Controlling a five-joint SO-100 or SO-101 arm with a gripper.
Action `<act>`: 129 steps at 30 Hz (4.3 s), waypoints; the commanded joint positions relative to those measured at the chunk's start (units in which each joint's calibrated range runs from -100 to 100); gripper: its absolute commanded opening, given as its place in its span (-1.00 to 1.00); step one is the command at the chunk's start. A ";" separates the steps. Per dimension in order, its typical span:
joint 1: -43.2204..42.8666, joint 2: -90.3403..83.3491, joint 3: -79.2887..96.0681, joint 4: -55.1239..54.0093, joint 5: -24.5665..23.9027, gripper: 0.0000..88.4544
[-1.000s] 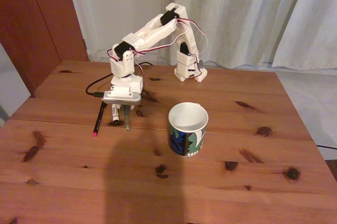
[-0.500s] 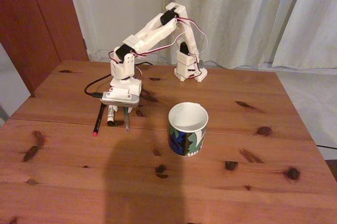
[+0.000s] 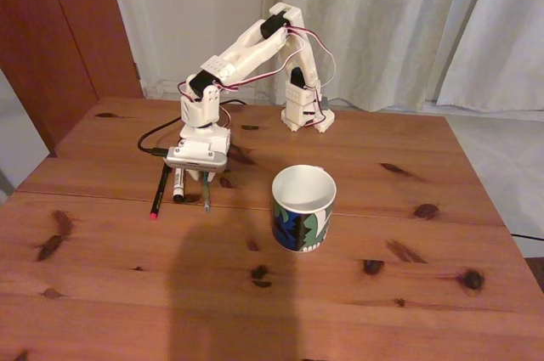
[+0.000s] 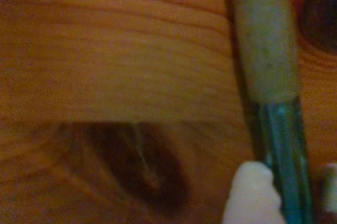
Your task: Clean up the desk and place the pens and markers into the cup
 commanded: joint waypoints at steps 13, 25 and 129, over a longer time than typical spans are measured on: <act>-1.96 -12.48 9.71 -0.32 -0.08 -0.98; -12.65 -40.70 20.44 -1.79 -13.07 -0.98; -14.50 -46.33 26.66 -22.09 -19.93 -0.68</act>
